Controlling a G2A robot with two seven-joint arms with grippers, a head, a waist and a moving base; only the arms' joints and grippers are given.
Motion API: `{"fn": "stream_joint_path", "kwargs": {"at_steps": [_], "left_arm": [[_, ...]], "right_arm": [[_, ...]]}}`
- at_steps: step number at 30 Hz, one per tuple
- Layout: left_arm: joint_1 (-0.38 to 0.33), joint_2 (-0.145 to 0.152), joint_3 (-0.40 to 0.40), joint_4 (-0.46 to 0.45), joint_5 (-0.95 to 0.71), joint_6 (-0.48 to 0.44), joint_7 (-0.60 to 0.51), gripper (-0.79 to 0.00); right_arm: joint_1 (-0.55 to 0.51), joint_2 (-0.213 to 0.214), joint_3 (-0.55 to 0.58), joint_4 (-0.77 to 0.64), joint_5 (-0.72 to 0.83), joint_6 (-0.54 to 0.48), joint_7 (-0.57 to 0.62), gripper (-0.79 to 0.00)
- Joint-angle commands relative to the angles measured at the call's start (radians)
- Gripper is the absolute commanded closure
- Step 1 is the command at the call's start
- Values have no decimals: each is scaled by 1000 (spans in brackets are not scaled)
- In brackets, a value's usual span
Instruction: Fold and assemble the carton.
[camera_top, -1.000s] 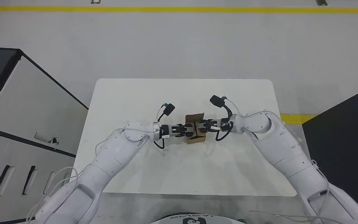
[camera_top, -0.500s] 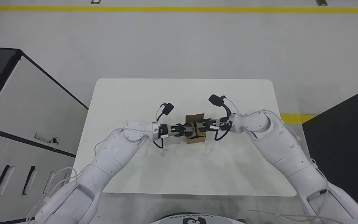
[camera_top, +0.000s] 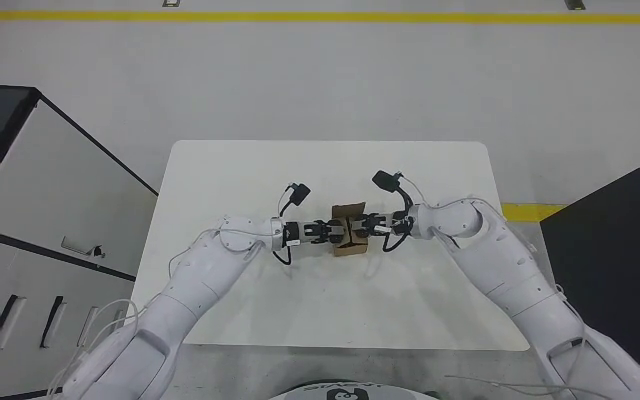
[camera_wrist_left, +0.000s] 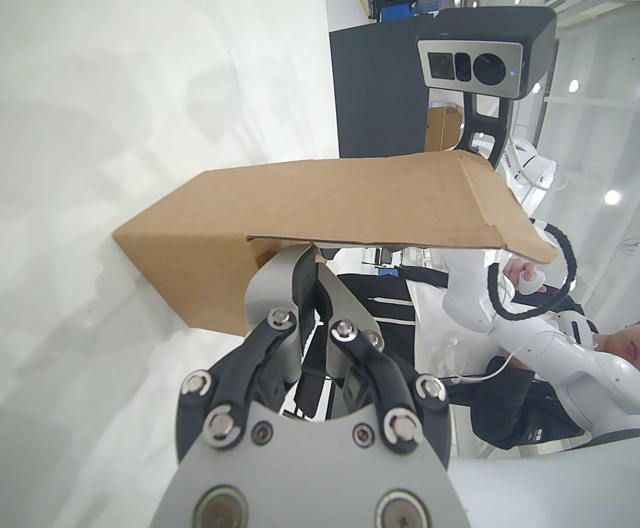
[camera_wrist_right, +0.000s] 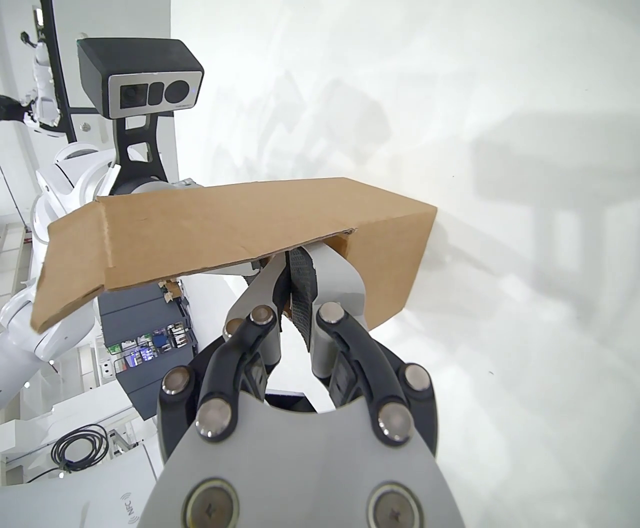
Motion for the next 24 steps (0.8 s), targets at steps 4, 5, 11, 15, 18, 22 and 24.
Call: {"fn": "stream_joint_path", "kwargs": {"at_steps": [4,5,11,15,18,22,24], "left_arm": [[2,-1,0,2,6,5,0,0],[2,-1,0,2,8,7,0,0],[3,-3,-2,4,9,8,1,0],[7,-2,-9,1,2,-6,0,0],[8,-2,-11,1,5,-3,-4,0],[7,-2,-10,6,14,13,-3,0],[7,-3,-10,5,15,15,-3,0]], "right_arm": [[0,0,8,-7,-1,-3,-5,0],[-2,1,9,-7,-2,-2,-5,0],[-5,-1,4,2,-5,1,-3,0],[-3,-1,10,-4,-4,-1,-7,0],[-6,-1,13,-8,-6,0,-8,0],[-9,-2,9,0,-10,4,-6,0],[-9,-3,8,1,-10,3,-7,0]]}}
